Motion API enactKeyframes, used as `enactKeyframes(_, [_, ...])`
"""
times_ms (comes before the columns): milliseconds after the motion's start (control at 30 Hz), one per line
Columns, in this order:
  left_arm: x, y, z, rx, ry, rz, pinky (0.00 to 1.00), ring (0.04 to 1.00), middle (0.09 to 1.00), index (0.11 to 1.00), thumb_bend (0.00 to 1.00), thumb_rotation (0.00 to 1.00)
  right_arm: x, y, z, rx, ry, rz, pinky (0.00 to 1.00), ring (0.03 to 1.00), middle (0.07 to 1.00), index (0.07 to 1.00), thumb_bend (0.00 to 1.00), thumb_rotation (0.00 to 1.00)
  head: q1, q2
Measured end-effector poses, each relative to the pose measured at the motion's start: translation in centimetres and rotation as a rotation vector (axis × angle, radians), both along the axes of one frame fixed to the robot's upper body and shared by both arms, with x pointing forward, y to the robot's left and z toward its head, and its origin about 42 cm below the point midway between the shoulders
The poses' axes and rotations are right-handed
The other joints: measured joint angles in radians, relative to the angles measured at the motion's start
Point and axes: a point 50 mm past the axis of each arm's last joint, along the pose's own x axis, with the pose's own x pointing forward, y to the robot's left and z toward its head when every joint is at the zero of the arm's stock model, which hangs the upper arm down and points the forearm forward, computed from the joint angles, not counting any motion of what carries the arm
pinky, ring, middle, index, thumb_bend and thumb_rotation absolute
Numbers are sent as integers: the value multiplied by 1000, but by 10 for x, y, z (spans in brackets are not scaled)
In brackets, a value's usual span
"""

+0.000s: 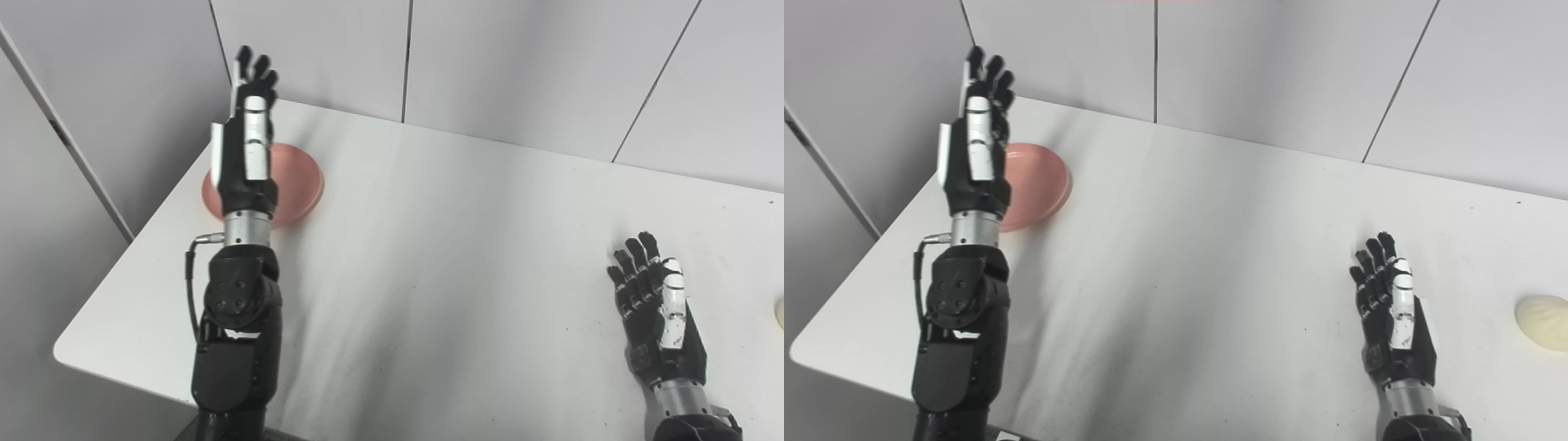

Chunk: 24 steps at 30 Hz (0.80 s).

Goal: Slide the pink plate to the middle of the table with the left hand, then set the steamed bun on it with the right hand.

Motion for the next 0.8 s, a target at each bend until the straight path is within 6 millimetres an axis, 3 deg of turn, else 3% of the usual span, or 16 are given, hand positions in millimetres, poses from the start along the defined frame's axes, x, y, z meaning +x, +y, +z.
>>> enactKeyframes(433, [-3,56,-6,-57,-25,96,1000,992,1000,1000,464,1000,-2,-5,1,-2,20,-2,1000,1000,1000,1000,63,1000,15,5])
enactKeyframes(800, [2,74,-22,-94,17,115,1000,1000,1000,1000,451,1000,-3,-9,1,-7,20,-4,1000,1000,1000,1000,74,1000,18,17])
